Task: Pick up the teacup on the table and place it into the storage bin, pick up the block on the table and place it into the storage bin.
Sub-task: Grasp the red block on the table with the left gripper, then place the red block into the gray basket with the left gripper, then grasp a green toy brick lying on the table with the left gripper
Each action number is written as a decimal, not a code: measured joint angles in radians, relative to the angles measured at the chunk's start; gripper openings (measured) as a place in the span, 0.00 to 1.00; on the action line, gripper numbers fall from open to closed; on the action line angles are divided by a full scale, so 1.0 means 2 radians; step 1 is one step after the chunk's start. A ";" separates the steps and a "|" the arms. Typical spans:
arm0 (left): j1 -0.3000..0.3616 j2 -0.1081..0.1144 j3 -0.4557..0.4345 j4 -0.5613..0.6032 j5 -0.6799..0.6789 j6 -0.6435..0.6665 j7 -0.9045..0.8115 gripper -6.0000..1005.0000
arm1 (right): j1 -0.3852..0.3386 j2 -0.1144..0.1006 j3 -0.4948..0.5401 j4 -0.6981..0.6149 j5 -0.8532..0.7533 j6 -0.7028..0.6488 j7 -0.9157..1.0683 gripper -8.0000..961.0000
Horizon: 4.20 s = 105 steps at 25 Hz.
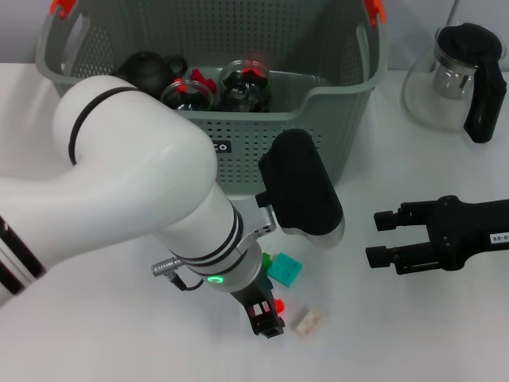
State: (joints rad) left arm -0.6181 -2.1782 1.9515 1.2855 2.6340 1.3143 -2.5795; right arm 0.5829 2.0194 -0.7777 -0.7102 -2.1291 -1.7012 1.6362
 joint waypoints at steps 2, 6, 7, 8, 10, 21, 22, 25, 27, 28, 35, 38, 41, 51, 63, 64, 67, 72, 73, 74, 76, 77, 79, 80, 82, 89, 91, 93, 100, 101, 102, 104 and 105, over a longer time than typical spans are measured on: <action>0.000 0.000 0.001 0.000 0.000 -0.001 -0.002 0.52 | 0.000 0.000 0.000 0.000 0.000 0.000 0.000 0.86; 0.000 0.000 0.001 0.000 -0.001 -0.001 -0.004 0.51 | -0.001 0.000 0.000 0.000 0.000 0.000 -0.002 0.86; 0.000 0.000 0.001 0.000 -0.002 0.001 -0.005 0.49 | -0.001 0.001 0.000 0.000 0.000 0.000 -0.003 0.86; -0.001 0.000 0.001 0.000 -0.003 0.001 -0.007 0.47 | -0.002 0.001 0.000 0.000 0.000 0.000 -0.004 0.86; -0.003 0.000 0.003 0.000 -0.003 0.003 -0.016 0.43 | -0.003 0.001 0.000 0.000 0.001 0.000 -0.006 0.86; -0.003 0.000 0.002 0.022 -0.001 0.021 -0.036 0.17 | -0.007 0.001 0.001 0.000 0.003 0.000 -0.007 0.86; -0.003 0.000 -0.002 0.031 0.000 0.030 -0.037 0.14 | -0.007 0.001 0.001 0.000 0.003 0.000 -0.007 0.86; 0.004 0.001 -0.035 0.078 -0.001 0.081 -0.036 0.12 | -0.008 0.001 0.001 0.000 0.003 -0.001 -0.007 0.86; 0.012 0.002 -0.060 0.112 -0.003 0.116 -0.033 0.11 | -0.008 0.001 0.001 0.000 0.003 -0.001 -0.007 0.86; 0.016 0.002 -0.076 0.136 -0.005 0.138 -0.032 0.12 | -0.008 0.001 0.001 0.000 0.003 -0.002 -0.007 0.86; 0.008 0.004 -0.215 0.303 -0.014 0.262 -0.031 0.13 | -0.008 0.001 0.001 0.000 0.003 -0.003 -0.007 0.86; -0.032 0.006 -0.291 0.324 -0.015 0.280 -0.022 0.13 | -0.008 0.001 0.001 0.000 0.004 -0.004 -0.008 0.86; -0.079 0.007 -0.363 0.312 -0.011 0.258 0.003 0.14 | -0.007 0.002 0.001 -0.001 0.003 -0.004 -0.009 0.86; -0.150 0.029 -0.418 0.104 0.062 0.040 0.008 0.16 | -0.005 0.003 0.001 -0.001 0.003 -0.004 -0.009 0.86; -0.150 0.030 -0.425 0.090 0.094 0.011 -0.004 0.36 | -0.002 -0.001 0.001 -0.001 0.004 -0.004 -0.005 0.86; -0.149 0.030 -0.425 0.104 0.090 0.031 0.000 0.47 | -0.001 -0.001 0.001 -0.001 0.004 -0.004 -0.005 0.86; -0.142 0.022 -0.419 0.169 0.058 0.121 0.032 0.63 | -0.001 -0.001 0.001 -0.001 0.004 -0.004 -0.006 0.86; -0.100 0.002 -0.364 0.279 -0.019 0.267 0.085 0.73 | -0.002 -0.001 0.001 -0.001 0.004 -0.001 -0.006 0.86; -0.078 0.003 -0.334 0.298 -0.041 0.279 0.090 0.76 | -0.002 -0.001 0.001 -0.001 0.004 -0.001 -0.007 0.86; -0.059 0.004 -0.310 0.313 -0.055 0.284 0.099 0.78 | -0.003 -0.001 0.001 -0.001 0.004 0.000 -0.008 0.86; -0.028 0.004 -0.271 0.328 -0.064 0.290 0.125 0.82 | -0.003 -0.002 0.001 -0.001 0.004 0.001 -0.009 0.86; -0.007 0.004 -0.247 0.332 -0.065 0.289 0.146 0.84 | -0.003 -0.002 0.001 0.000 0.004 0.001 -0.009 0.86; 0.025 0.003 -0.212 0.332 -0.065 0.283 0.183 0.88 | -0.003 -0.002 0.002 0.000 0.004 0.001 -0.009 0.86; 0.036 0.002 -0.200 0.328 -0.064 0.280 0.200 0.90 | -0.003 -0.002 0.002 0.000 0.004 0.001 -0.009 0.86; 0.054 0.001 -0.180 0.313 -0.060 0.272 0.239 0.93 | -0.002 -0.002 0.002 0.000 0.004 0.002 -0.008 0.86; 0.044 0.003 -0.165 0.210 -0.048 0.232 0.331 0.93 | 0.000 0.001 0.007 0.000 0.004 0.002 -0.004 0.86; 0.034 0.005 -0.158 0.180 -0.046 0.219 0.358 0.93 | 0.001 0.001 0.007 0.000 0.004 0.002 0.001 0.86; 0.024 0.005 -0.151 0.160 -0.041 0.206 0.379 0.93 | 0.003 0.001 0.008 0.000 0.003 0.001 0.008 0.86; 0.006 0.003 -0.059 0.118 -0.023 0.171 0.408 0.93 | 0.005 -0.005 0.008 0.000 0.002 -0.002 0.020 0.86; 0.003 0.003 -0.045 0.112 -0.021 0.168 0.408 0.93 | 0.005 -0.005 0.008 0.000 0.002 -0.002 0.020 0.86; 0.000 0.002 -0.032 0.108 -0.021 0.164 0.408 0.93 | 0.006 -0.005 0.008 0.000 0.002 -0.002 0.020 0.86; -0.005 0.002 -0.012 0.105 -0.019 0.158 0.407 0.93 | 0.006 -0.005 0.008 0.000 0.002 -0.001 0.020 0.86; -0.010 0.002 0.000 0.104 -0.019 0.154 0.407 0.93 | 0.007 -0.005 0.008 0.000 0.002 0.000 0.020 0.86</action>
State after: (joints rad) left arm -0.6389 -2.1745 1.9514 1.4935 2.5962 1.6232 -1.7656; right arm 0.5966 2.0088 -0.7621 -0.7102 -2.1246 -1.7005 1.6762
